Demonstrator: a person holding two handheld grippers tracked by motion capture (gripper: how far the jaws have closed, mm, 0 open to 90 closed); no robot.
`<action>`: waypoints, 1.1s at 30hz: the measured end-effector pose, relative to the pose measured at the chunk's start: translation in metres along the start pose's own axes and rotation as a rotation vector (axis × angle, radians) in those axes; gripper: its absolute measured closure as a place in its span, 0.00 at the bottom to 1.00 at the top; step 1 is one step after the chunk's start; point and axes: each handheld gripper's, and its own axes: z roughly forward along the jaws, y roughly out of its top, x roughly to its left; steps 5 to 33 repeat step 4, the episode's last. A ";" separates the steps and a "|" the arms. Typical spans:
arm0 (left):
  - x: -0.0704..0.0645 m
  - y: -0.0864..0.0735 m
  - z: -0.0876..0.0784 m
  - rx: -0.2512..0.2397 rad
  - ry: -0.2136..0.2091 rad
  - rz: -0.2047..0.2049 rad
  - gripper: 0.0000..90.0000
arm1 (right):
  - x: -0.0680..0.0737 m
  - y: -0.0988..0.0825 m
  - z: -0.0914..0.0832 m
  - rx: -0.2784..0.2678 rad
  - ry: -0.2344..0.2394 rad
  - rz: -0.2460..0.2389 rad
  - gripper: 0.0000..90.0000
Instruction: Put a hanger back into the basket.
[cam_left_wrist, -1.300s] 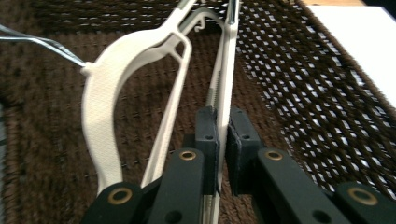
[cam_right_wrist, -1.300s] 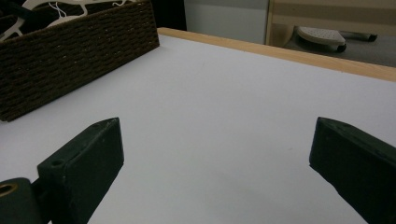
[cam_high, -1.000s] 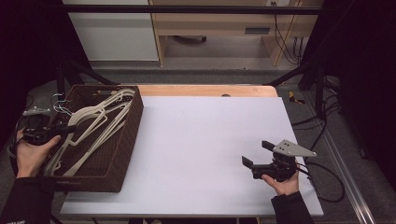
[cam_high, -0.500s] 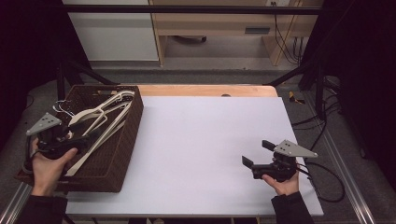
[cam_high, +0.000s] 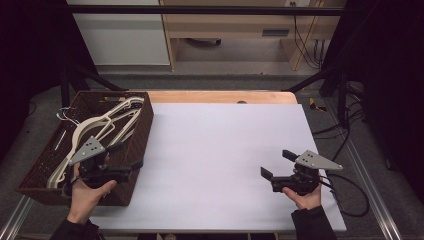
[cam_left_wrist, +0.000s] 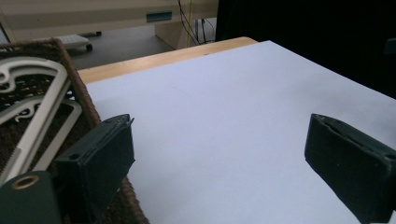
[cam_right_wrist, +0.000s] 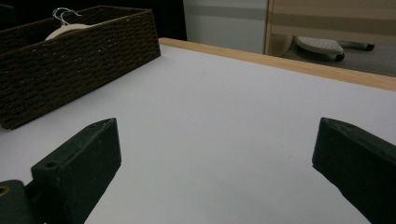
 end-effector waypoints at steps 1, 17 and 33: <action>-0.002 -0.001 0.001 0.005 0.002 0.008 0.08 | -0.001 0.000 -0.001 -0.002 0.000 -0.004 0.01; -0.005 -0.004 0.003 0.013 -0.004 0.008 0.09 | -0.001 0.000 -0.001 -0.006 -0.005 0.000 0.01; -0.005 -0.004 0.003 0.013 -0.004 0.008 0.09 | -0.001 0.000 -0.001 -0.006 -0.005 0.000 0.01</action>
